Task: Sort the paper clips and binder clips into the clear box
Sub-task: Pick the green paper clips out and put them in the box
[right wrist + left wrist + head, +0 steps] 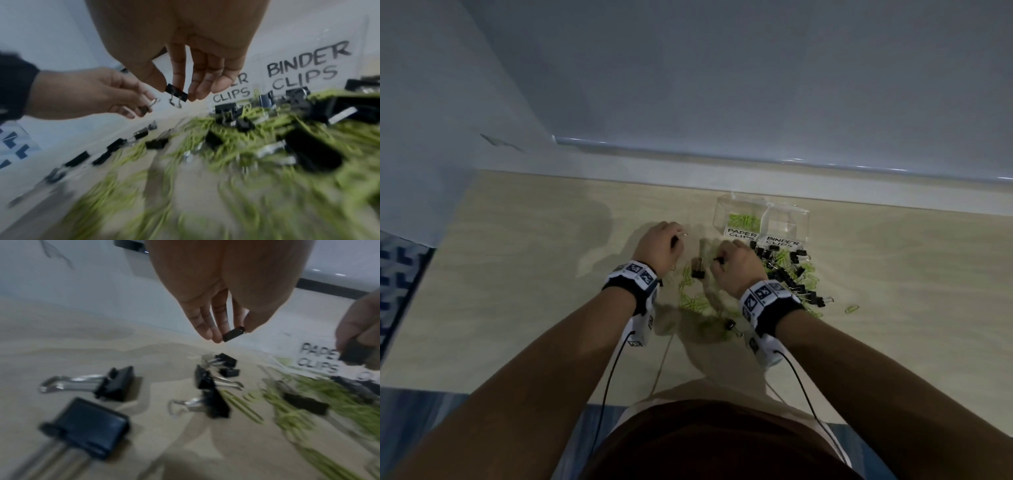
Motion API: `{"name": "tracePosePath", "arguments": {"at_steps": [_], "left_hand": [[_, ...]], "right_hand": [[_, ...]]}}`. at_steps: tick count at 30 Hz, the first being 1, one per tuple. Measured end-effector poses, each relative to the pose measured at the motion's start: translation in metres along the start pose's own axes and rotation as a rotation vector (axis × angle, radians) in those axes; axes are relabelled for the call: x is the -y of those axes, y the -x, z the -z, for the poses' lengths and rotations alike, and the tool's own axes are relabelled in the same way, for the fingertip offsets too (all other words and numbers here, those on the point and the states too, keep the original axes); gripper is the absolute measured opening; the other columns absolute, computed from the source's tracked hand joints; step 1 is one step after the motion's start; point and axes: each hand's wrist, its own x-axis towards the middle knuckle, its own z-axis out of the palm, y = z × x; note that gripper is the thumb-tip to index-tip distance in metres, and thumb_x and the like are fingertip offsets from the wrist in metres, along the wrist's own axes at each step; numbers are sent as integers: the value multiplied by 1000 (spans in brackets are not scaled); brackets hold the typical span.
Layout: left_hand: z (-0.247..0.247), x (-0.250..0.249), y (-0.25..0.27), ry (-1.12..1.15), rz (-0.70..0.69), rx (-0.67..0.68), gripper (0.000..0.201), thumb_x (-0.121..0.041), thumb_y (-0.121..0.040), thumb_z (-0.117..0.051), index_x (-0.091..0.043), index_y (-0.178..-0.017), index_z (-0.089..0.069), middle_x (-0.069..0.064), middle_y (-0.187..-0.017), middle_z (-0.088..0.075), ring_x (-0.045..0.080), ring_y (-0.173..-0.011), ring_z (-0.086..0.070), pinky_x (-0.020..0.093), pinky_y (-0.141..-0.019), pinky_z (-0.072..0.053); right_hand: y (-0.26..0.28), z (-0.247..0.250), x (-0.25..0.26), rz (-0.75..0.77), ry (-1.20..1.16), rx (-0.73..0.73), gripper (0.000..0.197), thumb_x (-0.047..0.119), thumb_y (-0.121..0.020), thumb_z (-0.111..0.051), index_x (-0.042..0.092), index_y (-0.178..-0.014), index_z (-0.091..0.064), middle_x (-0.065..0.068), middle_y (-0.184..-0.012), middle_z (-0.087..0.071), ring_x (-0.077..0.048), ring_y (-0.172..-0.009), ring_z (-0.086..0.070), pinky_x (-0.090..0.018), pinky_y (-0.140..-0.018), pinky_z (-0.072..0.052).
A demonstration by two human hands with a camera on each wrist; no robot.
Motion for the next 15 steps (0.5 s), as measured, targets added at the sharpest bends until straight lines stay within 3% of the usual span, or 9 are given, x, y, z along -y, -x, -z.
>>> {"name": "tracePosePath", "arguments": {"at_steps": [4, 8, 12, 15], "left_hand": [[13, 17, 3, -131, 0, -38, 22, -10, -91, -52, -3, -108, -64, 17, -107, -62, 37, -100, -52, 43, -86, -45], [1, 17, 24, -229, -164, 52, 21, 10, -74, -64, 4, -93, -69, 24, -96, -65, 42, -86, -58, 48, -73, -54], [-19, 9, 49, -370, -202, 206, 27, -10, -90, -52, -5, -116, -60, 14, -118, -57, 32, -108, -50, 41, -91, -46], [-29, 7, 64, -441, -262, 235, 28, -33, -98, -35, -19, -116, -52, 5, -120, -50, 22, -109, -48, 35, -94, -38]], "right_hand": [[-26, 11, 5, 62, 135, 44, 23, 19, -86, -53, 9, -106, -58, -10, -106, -54, -27, -97, -51, -39, -79, -50], [-26, 5, 11, 213, 342, 137, 27, 15, -86, -53, 17, -112, -60, -6, -118, -51, -28, -112, -45, -44, -95, -42], [-9, -7, 14, 398, 509, 267, 29, 22, -90, -51, 19, -117, -60, -4, -122, -52, -29, -116, -41, -45, -97, -34], [-3, -16, 9, 391, 608, 278, 28, 16, -88, -51, 11, -115, -58, -6, -120, -52, -30, -110, -41, -48, -97, -34]]}}
